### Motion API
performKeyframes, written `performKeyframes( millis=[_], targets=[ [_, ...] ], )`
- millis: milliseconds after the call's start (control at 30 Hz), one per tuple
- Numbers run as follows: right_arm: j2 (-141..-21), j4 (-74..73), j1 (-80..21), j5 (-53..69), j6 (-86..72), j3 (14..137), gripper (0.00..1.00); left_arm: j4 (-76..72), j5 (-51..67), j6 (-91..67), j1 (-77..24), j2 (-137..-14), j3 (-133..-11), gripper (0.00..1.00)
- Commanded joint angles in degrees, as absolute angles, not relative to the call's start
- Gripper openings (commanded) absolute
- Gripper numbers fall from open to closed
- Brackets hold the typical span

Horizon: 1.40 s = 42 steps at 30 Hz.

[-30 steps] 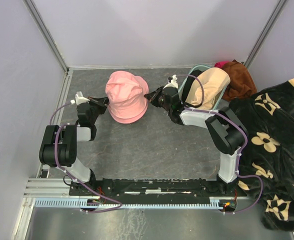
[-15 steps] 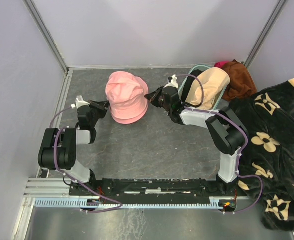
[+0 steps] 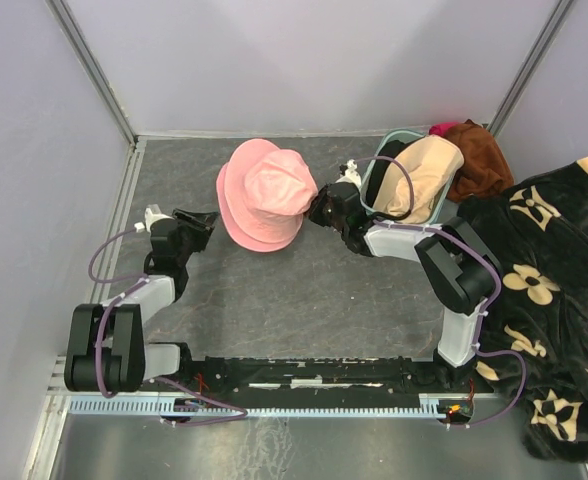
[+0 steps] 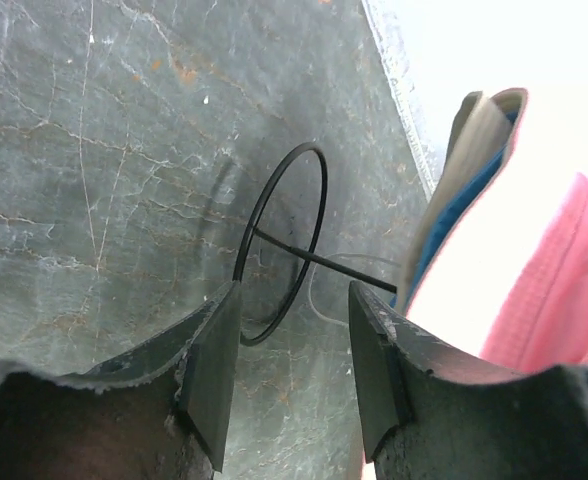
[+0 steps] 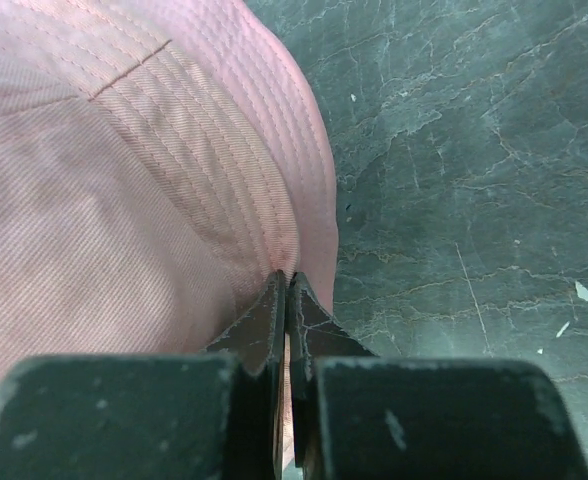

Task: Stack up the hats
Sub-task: Place the hat in the bin.

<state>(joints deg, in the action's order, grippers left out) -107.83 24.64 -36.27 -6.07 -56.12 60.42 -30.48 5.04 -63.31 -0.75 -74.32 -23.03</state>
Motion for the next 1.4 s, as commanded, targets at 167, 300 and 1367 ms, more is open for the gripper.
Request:
performKeyframes(
  millis=[167,300,1367],
  targets=[
    [-101.4,17.8,-38.7,-5.6,-50.1,66.8,0.01,-25.8,1.6,-62.6,-0.8,-70.8,-24.1,0.54],
    [-100.8,15.1,-39.3,-5.4,-49.8,69.6,0.01,-25.3,1.1,-62.5,-0.8,-71.0,-24.2,0.54],
    [-100.6,22.9,-45.3,-6.7,-53.2,61.3,0.02,-36.1,-2.1,-70.9,-0.7,-48.2,-8.1,0.41]
  ],
)
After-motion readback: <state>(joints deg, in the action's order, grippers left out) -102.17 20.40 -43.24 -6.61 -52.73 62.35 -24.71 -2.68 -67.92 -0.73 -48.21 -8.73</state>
